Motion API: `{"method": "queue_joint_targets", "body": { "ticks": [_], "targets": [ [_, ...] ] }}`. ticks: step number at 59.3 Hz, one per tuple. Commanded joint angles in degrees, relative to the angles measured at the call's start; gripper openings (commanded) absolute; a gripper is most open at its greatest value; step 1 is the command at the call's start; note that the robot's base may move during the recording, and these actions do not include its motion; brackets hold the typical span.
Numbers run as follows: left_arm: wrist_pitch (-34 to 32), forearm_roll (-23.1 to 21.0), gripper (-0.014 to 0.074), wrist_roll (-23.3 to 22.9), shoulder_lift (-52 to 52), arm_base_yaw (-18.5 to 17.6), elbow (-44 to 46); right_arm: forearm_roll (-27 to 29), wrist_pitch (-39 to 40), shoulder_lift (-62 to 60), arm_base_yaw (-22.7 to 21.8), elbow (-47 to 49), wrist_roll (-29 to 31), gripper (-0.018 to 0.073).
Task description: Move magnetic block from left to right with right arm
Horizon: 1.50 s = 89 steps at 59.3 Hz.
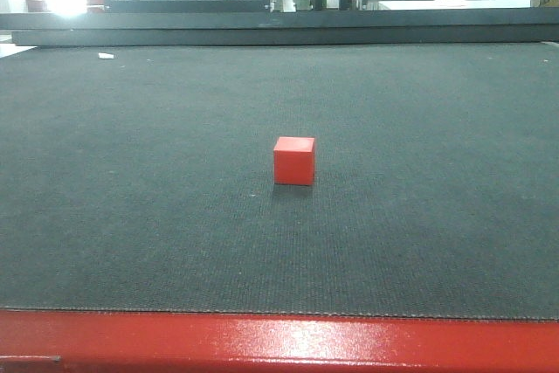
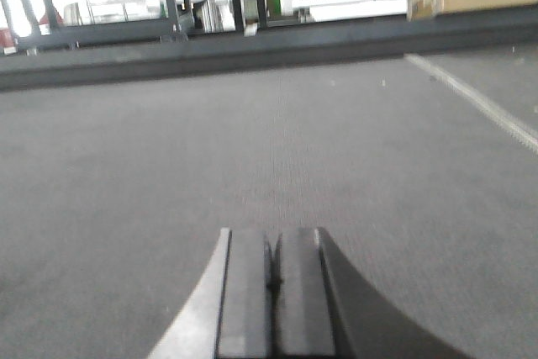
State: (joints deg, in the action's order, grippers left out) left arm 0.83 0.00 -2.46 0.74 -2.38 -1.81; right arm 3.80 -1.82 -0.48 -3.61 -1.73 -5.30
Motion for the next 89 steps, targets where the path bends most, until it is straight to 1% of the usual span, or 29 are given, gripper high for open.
{"method": "queue_joint_targets", "body": {
  "ticks": [1, 7, 13, 18, 21, 25, 28, 34, 37, 39, 45, 51, 59, 66, 69, 74, 82, 89],
  "targets": [
    [-5.17, 0.00, -0.0116, -0.25, 0.82, -0.22, -0.59, -0.38, 5.73, -1.18, -0.36, 3.87, 0.55, 0.0069],
    [-5.17, 0.00, -0.0116, -0.25, 0.82, -0.22, -0.59, -0.38, 3.35, -0.50, -0.36, 8.98, 0.55, 0.0069],
    [-5.17, 0.00, -0.0116, -0.25, 0.82, -0.22, -0.59, -0.38, 1.82, 3.36, -0.36, 14.89, 0.55, 0.0072],
    [-5.17, 0.00, -0.0116, -0.25, 0.82, -0.22, -0.59, -0.57, 1.82, 7.99, -0.36, 19.05, 0.55, 0.0124],
    [-5.17, 0.00, -0.0116, -0.25, 0.82, -0.22, -0.59, -0.97, 1.82, 11.48, -0.36, 21.07, 0.55, 0.0181],
    [-5.17, 0.00, -0.0116, -0.25, 0.82, -0.22, -0.59, -1.55, 1.82, 15.55, 0.52, 23.65, 0.55, 0.0288],
    [-5.17, 0.00, -0.0116, -0.25, 0.82, -0.22, -0.59, -1.68, 1.82, 18.45, 1.86, 25.65, 0.55, 0.0384],
    [-5.17, 0.00, -0.0116, -0.25, 0.82, -0.22, -0.59, -1.75, 0.81, 25.55, 4.89, 29.90, 0.55, 0.0538],
    [-5.17, 0.00, -0.0116, -0.25, 0.82, -0.22, -0.59, -1.96, -0.65, 29.57, 6.65, 32.50, 0.55, 0.0587],
    [-5.17, 0.00, -0.0116, -0.25, 0.82, -0.22, -0.59, -1.96, -2.07, 33.23, 8.06, 34.52, 0.55, 0.0604],
    [-5.17, 0.00, -0.0116, -0.25, 0.82, -0.22, -0.59, -1.96, -4.45, 41.21, 12.26, 40.18, -0.63, 0.0604],
    [-5.17, 0.00, -0.0116, -0.25, 0.82, -0.22, -0.59, -2.08, -8.81, 49.22, 17.94, 47.04, -5.13, 0.0604],
    [-5.17, 0.00, -0.0115, -0.25, 0.82, -0.22, -0.59, -3.80, -17.72, 59.96, 25.65, 57.01, -11.00, 0.0596],
    [-5.17, 0.00, -0.0116, -0.25, 0.82, -0.22, -0.59, -7.17, -25.17, 68.93, 32.06, 66.08, -18.42, 0.0563],
    [-5.17, 0.00, -0.0116, -0.25, 0.82, -0.22, -0.59, -9.17, -28.63, 73.25, 34.86, 70.23, -22.84, 0.0542],
    [-5.17, 0.00, -0.0116, -0.25, 0.82, -0.22, -0.59, -12.68, -34.26, 79.42, 38.57, 76.24, -29.18, 0.0535],
    [-5.17, 0.00, -0.0115, -0.25, 0.82, -0.22, -0.59, -16.61, -42.91, 89.10, 42.34, 85.40, -35.84, 0.0535],
    [-5.17, 0.00, -0.0116, -0.25, 0.82, -0.22, -0.59, -18.98, -49.65, 95.91, 43.65, 91.45, -39.21, 0.0535]
  ]
}}
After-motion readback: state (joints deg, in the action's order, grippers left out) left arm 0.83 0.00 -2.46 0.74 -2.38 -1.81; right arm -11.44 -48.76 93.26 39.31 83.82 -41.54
